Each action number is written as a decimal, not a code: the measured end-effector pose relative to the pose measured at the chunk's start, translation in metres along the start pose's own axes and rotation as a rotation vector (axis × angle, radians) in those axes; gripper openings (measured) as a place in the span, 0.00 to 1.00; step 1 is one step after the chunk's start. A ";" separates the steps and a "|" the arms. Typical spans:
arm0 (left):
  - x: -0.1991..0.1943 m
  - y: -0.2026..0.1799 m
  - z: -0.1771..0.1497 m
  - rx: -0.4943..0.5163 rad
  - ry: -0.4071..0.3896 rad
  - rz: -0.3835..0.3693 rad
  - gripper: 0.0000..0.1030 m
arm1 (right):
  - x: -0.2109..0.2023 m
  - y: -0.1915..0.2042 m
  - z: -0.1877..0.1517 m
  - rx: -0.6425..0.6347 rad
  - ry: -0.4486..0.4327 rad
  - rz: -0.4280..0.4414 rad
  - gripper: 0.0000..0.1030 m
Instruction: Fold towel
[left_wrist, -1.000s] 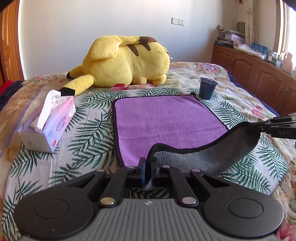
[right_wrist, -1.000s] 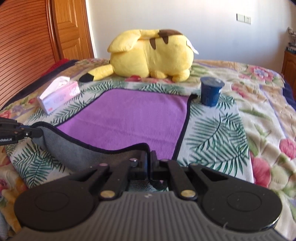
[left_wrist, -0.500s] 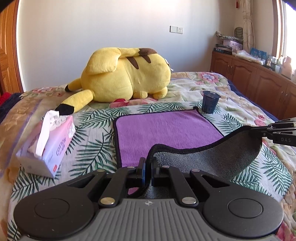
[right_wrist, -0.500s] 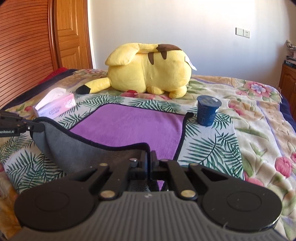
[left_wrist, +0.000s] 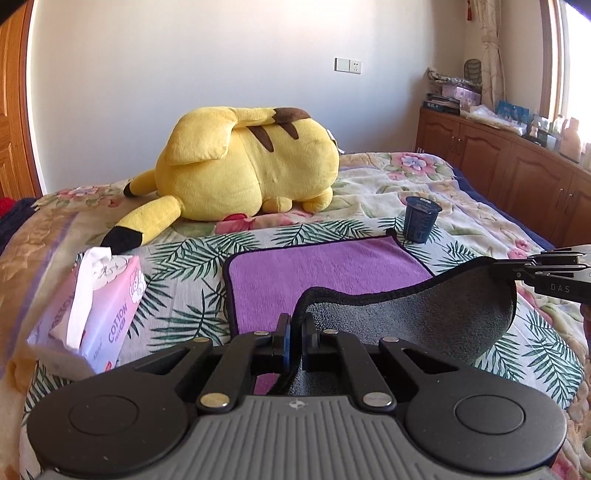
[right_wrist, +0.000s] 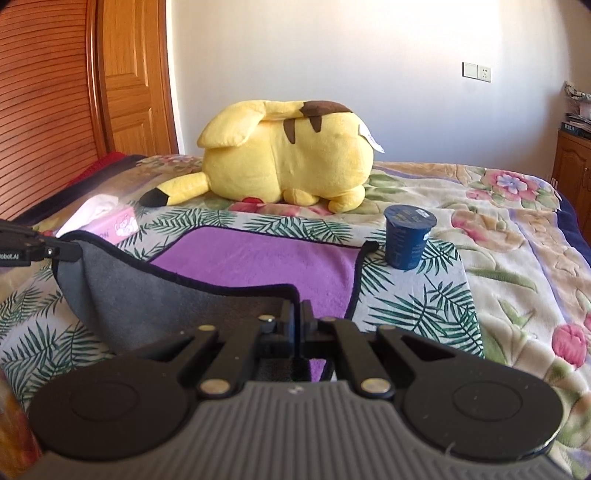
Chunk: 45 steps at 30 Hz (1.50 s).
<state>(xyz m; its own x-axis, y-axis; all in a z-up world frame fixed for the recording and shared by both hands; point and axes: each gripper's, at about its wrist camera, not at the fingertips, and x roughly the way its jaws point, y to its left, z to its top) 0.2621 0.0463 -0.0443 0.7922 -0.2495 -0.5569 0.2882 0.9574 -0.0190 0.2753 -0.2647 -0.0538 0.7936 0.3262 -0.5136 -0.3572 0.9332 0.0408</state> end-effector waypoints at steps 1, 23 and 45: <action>0.000 0.000 0.001 0.001 -0.003 -0.001 0.00 | 0.000 0.000 0.001 -0.003 -0.007 0.000 0.03; 0.015 -0.002 0.042 0.032 -0.052 0.033 0.00 | 0.010 0.003 0.034 -0.076 -0.080 -0.031 0.03; 0.044 0.014 0.073 0.025 -0.111 0.102 0.00 | 0.042 0.002 0.069 -0.252 -0.121 -0.105 0.03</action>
<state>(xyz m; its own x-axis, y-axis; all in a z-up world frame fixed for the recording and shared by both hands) 0.3401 0.0384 -0.0080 0.8722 -0.1670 -0.4597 0.2151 0.9751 0.0541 0.3418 -0.2389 -0.0162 0.8800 0.2600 -0.3974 -0.3696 0.9005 -0.2292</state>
